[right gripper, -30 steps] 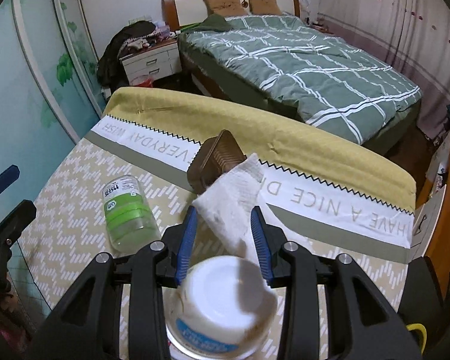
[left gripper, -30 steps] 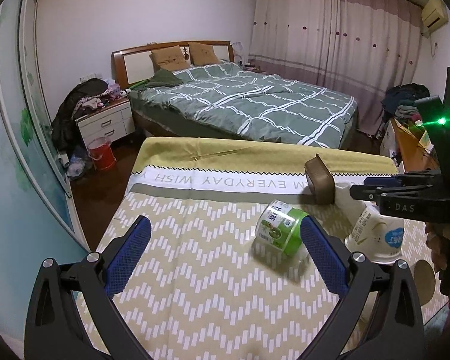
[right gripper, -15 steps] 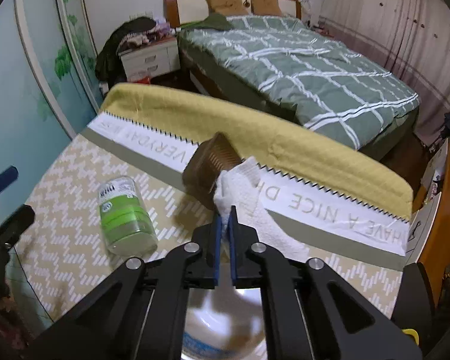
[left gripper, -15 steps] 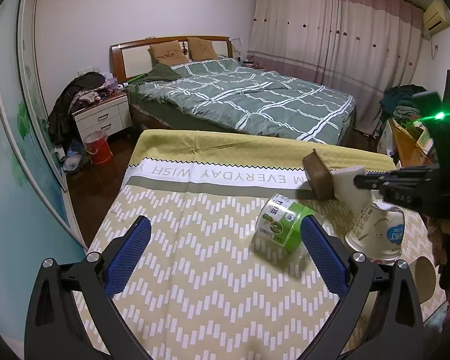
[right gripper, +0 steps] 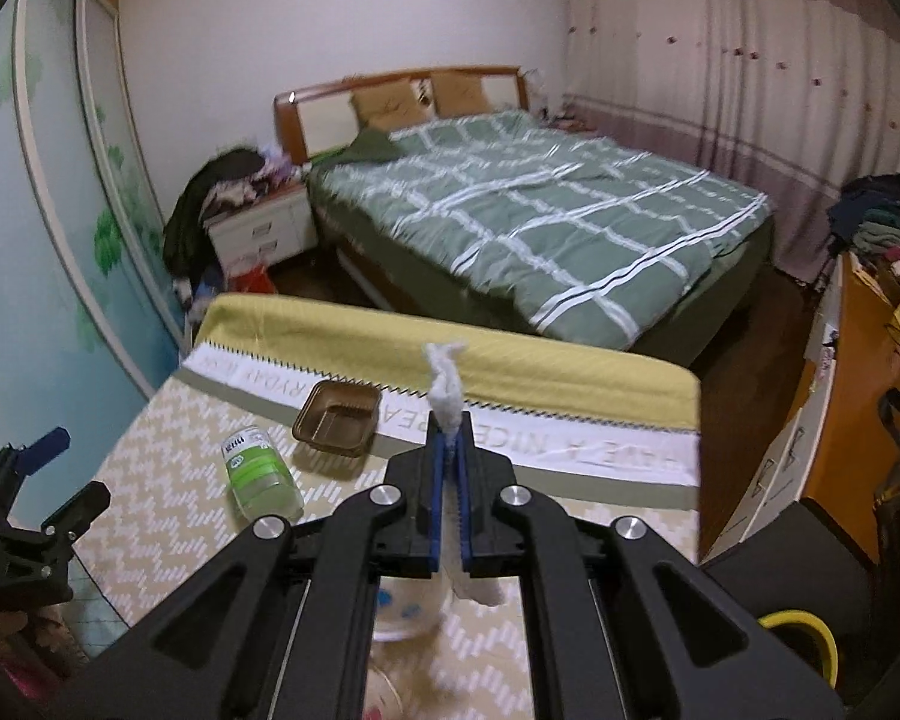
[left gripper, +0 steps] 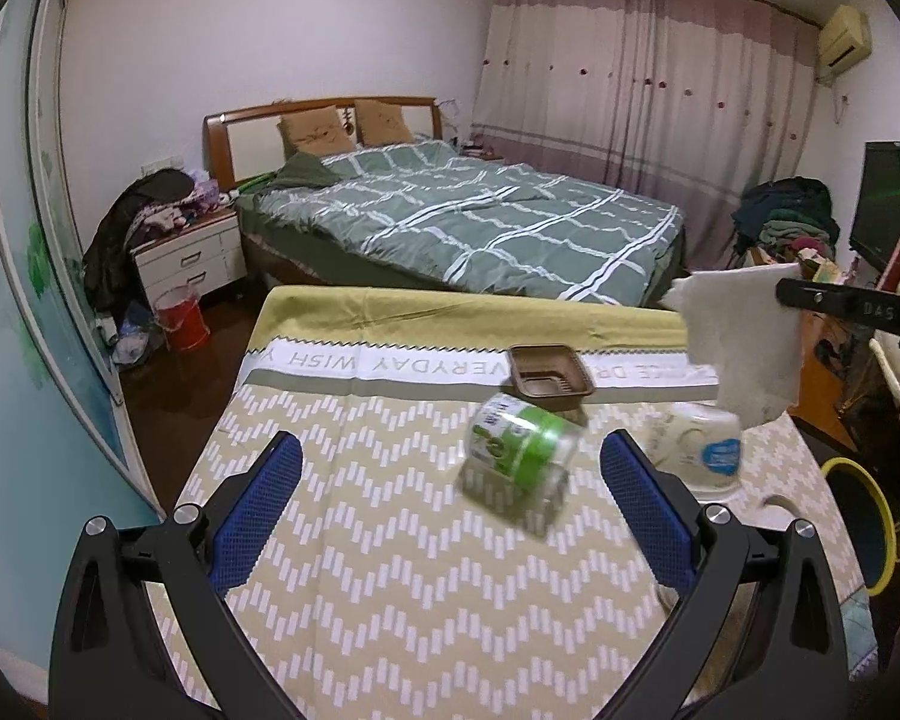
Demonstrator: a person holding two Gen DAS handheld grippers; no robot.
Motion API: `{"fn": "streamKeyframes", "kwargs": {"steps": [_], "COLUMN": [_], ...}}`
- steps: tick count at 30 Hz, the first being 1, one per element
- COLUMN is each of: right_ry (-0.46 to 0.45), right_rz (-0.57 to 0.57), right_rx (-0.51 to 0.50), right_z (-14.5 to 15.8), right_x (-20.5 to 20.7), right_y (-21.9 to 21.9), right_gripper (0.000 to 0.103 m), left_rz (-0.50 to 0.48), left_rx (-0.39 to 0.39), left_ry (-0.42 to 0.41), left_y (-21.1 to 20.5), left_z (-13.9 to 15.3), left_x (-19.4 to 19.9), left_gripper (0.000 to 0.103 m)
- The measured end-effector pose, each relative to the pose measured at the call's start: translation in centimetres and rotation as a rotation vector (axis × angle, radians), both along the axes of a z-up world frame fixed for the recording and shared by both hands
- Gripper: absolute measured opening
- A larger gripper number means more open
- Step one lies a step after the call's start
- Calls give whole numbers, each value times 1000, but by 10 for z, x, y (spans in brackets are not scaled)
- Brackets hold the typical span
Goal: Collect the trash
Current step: 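Carry the tissue into the yellow bin and open the right gripper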
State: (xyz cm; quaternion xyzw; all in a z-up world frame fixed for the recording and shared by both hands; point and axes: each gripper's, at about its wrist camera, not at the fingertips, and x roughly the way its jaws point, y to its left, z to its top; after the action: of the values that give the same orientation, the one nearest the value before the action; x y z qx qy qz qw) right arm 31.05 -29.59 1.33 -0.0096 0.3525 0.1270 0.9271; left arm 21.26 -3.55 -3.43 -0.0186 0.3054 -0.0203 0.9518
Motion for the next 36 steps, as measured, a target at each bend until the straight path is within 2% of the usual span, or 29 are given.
{"fn": "streamKeyframes", "kwargs": {"steps": [8, 17, 28, 32, 36], "right_ry": [-84, -88, 15, 37, 42], "right_rz": [-135, -386, -624, -643, -648], "right_rx": [61, 39, 52, 73, 80], "right_z": [12, -21, -85, -99, -106], "right_x": [-74, -143, -161, -163, -167], "right_y": [-64, -145, -231, -241, -240], "right_gripper": [4, 4, 6, 6, 10], "left_rz": [-114, -257, -324, -336, -346], "left_rx": [4, 23, 35, 47, 49], "left_ry": [-17, 16, 88, 111, 134], "left_y": [-35, -93, -134, -144, -153], "left_z": [11, -1, -23, -31, -40], "left_x": [-32, -55, -51, -47, -40], "left_gripper": [98, 98, 98, 98, 98]}}
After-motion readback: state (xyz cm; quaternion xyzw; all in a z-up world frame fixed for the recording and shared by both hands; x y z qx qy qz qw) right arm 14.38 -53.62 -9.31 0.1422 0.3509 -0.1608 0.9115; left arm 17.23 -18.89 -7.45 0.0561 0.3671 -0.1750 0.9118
